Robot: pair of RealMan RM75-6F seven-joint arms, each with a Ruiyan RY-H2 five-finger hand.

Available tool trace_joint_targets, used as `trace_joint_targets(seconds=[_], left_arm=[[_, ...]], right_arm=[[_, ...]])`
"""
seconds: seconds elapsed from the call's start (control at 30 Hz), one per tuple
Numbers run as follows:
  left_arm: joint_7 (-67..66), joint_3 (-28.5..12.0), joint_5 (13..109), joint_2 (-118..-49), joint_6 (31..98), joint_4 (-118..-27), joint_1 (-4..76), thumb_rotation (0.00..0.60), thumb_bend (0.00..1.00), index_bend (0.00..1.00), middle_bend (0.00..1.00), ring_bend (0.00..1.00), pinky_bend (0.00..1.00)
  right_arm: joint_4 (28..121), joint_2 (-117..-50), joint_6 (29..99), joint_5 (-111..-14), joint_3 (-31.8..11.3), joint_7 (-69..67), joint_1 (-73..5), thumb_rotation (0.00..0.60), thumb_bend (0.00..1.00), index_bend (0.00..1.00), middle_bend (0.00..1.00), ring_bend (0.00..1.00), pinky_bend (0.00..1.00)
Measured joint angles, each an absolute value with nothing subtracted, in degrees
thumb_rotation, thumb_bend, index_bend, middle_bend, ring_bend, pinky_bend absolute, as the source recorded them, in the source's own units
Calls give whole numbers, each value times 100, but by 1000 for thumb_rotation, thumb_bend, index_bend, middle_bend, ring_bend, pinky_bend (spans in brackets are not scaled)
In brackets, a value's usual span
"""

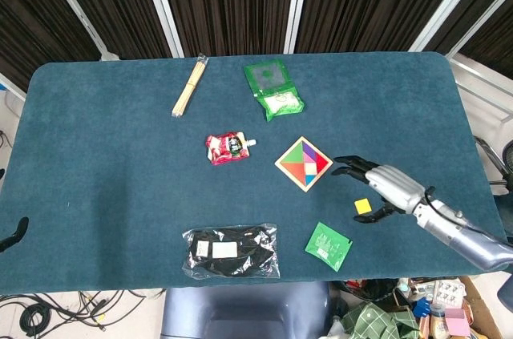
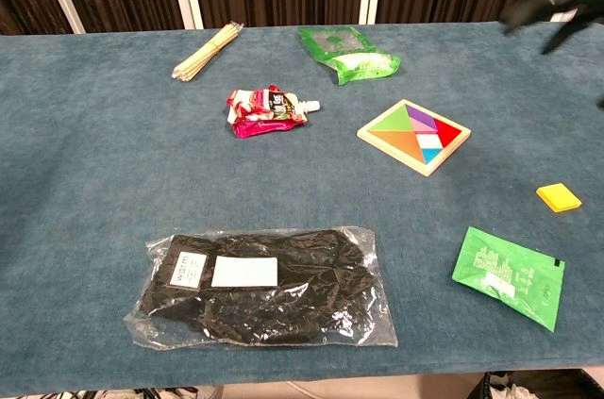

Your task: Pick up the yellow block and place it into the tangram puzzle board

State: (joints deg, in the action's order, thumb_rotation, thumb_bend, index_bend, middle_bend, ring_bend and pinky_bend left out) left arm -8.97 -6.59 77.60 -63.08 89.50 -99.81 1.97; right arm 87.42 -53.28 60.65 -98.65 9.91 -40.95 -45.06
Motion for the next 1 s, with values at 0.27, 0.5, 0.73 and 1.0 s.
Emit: trace_joint_targets(seconds=[0.27,0.5,0.73,1.0], left_arm=[[-933,-672,7771,-6326,8982,-9951,194,600,314,0,0,0,0],[-956,-675,7760,-6332,8979,-9951,195,600,313,0,0,0,0],[-988,-676,7744,-6339,8971,-9951,197,600,313,0,0,0,0],[-979,-691,7751,-6354,8991,-9923,200,600,314,0,0,0,0]], right_arm=[[8012,-6160,6020,-9218,890,-1595,-3525,600,70,168,30,0,136],[7471,-6661,5909,-8832,718,-1573,-3224,600,81,231,30,0,136],[7164,-7003,5799,-8657,569,-1684,-3121,600,114,304,30,0,136],[6814,-7352,5763,-8735,503,-1763,-3079,600,148,332,29,0,136]])
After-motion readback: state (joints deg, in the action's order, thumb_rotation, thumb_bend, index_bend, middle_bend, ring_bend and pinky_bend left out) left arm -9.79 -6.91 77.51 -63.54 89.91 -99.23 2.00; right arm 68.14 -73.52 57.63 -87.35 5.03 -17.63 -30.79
